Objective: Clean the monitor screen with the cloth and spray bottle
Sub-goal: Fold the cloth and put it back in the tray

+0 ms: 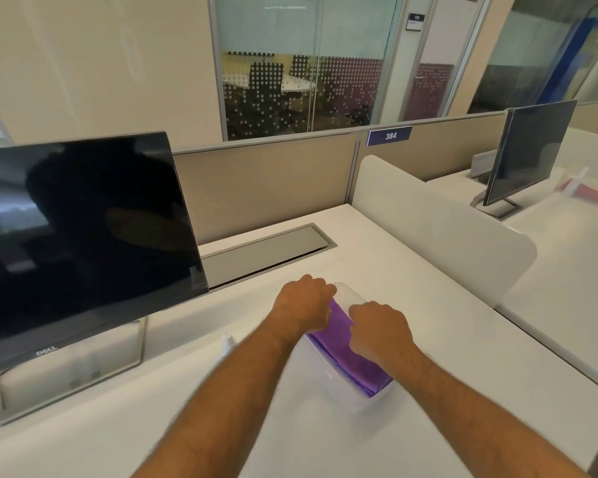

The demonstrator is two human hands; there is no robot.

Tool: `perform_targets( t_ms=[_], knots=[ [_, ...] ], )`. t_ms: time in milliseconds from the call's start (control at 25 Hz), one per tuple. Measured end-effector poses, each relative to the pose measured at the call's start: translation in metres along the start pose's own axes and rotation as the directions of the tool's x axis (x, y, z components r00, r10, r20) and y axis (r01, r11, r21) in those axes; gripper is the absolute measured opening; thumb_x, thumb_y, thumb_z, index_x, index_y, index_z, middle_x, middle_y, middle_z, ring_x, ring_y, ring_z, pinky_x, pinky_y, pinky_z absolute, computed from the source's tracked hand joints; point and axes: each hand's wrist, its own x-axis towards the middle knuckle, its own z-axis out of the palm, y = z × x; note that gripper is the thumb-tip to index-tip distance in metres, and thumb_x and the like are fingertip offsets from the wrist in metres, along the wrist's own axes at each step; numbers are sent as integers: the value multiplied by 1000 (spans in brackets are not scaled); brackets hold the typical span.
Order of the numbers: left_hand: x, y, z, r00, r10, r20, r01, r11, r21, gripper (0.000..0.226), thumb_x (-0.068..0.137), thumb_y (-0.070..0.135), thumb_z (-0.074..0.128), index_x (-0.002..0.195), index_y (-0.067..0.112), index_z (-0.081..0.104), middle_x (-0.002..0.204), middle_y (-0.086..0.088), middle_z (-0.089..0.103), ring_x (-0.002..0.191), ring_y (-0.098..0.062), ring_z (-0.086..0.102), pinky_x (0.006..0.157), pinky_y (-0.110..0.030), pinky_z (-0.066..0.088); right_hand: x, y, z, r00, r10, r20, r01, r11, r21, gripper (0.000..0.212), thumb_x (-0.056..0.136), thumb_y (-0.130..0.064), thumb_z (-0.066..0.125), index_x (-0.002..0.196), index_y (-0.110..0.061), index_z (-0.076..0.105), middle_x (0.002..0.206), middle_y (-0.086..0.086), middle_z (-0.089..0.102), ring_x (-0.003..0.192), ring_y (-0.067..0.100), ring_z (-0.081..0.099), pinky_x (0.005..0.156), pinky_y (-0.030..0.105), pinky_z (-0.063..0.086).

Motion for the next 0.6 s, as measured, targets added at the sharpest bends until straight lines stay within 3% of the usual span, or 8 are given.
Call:
perform_targets(
  t_ms=[160,320,440,600],
  knots=[
    [-28,-26,-22,973,-89,-213,80,996,-49,46,96,45,51,134,19,52,131,-4,61,120,-27,52,95,-43,45,6,-25,-10,976,10,-218,55,956,288,47,99,-45,49,140,-23,50,141,-1,58,124,22,58,101,34,49],
    [-69,-58,-31,927,-196,-320,190,980,-52,69,98,59,38,153,18,27,159,-6,33,147,-29,26,118,-48,27,3,-65,-8,958,-44,-284,205,796,569,82,94,-69,29,159,-22,14,168,-3,13,154,17,14,124,35,17],
    [-107,-81,-33,891,-308,-332,303,950,-71,84,92,73,24,158,22,9,167,-5,9,154,-29,5,123,-53,10,-4,-95,-1,939,-120,-322,299,749,592,101,82,-85,21,159,-25,-3,164,-15,-11,153,8,-9,122,31,1],
    [-162,-110,-29,850,-411,-329,420,906,-46,93,84,81,10,158,26,-3,168,-3,-3,154,-27,-6,124,-54,2,-13,-131,13,933,-195,-304,340,758,557,111,74,-94,21,158,-29,-10,162,-17,-19,152,7,-12,124,35,4]
  ],
)
